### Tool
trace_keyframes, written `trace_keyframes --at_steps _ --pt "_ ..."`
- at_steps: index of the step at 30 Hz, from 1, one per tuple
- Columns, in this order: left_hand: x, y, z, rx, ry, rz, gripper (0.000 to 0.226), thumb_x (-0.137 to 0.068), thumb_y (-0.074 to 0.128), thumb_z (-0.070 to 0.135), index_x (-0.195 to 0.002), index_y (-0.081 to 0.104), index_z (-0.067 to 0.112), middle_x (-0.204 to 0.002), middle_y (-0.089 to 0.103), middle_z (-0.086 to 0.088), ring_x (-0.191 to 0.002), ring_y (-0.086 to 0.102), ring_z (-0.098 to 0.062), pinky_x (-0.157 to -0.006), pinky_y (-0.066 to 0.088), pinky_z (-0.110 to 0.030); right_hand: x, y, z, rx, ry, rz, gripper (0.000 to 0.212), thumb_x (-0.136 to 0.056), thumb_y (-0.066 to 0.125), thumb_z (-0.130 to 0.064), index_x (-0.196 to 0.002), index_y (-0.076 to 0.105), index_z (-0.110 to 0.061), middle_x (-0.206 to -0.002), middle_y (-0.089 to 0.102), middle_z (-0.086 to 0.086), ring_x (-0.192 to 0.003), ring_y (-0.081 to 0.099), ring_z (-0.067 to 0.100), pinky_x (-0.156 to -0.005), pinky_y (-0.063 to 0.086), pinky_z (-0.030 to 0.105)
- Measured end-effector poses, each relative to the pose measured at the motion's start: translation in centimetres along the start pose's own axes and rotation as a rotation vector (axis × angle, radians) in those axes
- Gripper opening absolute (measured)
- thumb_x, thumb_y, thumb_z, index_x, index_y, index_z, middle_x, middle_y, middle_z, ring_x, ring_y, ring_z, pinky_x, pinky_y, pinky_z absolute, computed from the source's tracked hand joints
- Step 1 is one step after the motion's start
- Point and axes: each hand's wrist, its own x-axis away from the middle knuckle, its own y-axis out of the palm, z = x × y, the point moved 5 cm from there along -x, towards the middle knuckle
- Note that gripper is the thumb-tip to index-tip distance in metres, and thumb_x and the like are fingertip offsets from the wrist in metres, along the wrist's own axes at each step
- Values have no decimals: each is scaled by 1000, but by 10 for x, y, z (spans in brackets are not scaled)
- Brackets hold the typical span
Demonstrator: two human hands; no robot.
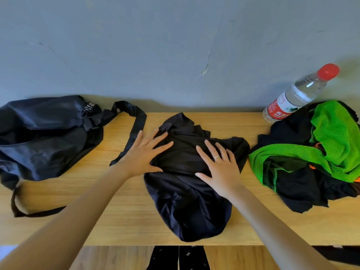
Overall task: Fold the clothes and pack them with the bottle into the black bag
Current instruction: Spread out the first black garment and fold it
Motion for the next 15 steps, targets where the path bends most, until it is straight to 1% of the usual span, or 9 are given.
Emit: trace_keyframes --at_steps 2,4,5,7,8,10,12,14,15 --pt "2 -1 -14 17 -58 -1 91 -82 55 59 -144 -8 40 -155 -18 6 -141 -26 -20 -112 -15 -51 11 -2 2 35 53 54 71 -82 45 -65 -142 40 -27 -143 45 9 -121 48 36 -91 46 50" --pt "5 -3 -23 26 -115 12 88 -84 56 54 -145 -5 38 -157 -13 4 -140 -26 -19 -112 -13 -49 19 -6 2 48 89 86 66 -84 33 -63 -134 51 -24 -129 55 9 -106 55 34 -80 49 45" --pt "6 -4 -25 42 -141 27 85 -86 58 49 -147 -1 37 -158 -11 4 -140 -26 -17 -113 -11 -47 21 -9 2 32 98 113 63 -86 31 -61 -127 57 -21 -120 58 9 -99 57 32 -76 50 42" --pt "9 -9 -25 127 -166 108 81 -86 63 36 -149 12 34 -159 -2 1 -143 -17 -16 -116 -2 -46 18 -18 4 -56 114 180 53 -90 32 -53 -111 62 -15 -100 61 8 -84 60 28 -68 49 37" --pt "10 -12 -24 190 -169 177 77 -85 65 31 -148 20 31 -158 6 0 -145 -8 -17 -117 7 -46 14 -23 6 -117 131 203 46 -93 34 -48 -107 61 -14 -93 61 6 -80 60 26 -65 47 35" --pt "11 -19 -21 312 -188 310 69 -84 68 26 -144 33 26 -152 24 -2 -142 13 -20 -114 23 -46 3 -33 14 -214 185 243 32 -95 45 -37 -111 58 -13 -94 61 6 -85 59 26 -67 47 35" --pt "6 -24 -16 387 -238 373 65 -84 67 28 -142 38 22 -144 35 -3 -134 26 -21 -108 32 -45 -11 -41 21 -253 272 232 36 -92 56 -30 -122 54 -11 -108 59 11 -99 56 28 -73 46 35" --pt "-5 -25 -10 393 -298 357 65 -85 66 32 -141 37 19 -138 39 -3 -127 32 -22 -104 36 -42 -25 -39 29 -276 382 98 47 -91 58 -33 -132 46 -12 -125 49 13 -116 46 29 -84 45 36" --pt "-11 -25 -8 395 -337 337 66 -85 67 32 -141 36 18 -136 40 -3 -124 35 -24 -102 38 -42 -31 -36 31 -282 405 29 47 -91 58 -34 -131 45 -14 -130 44 13 -121 41 29 -90 42 37"
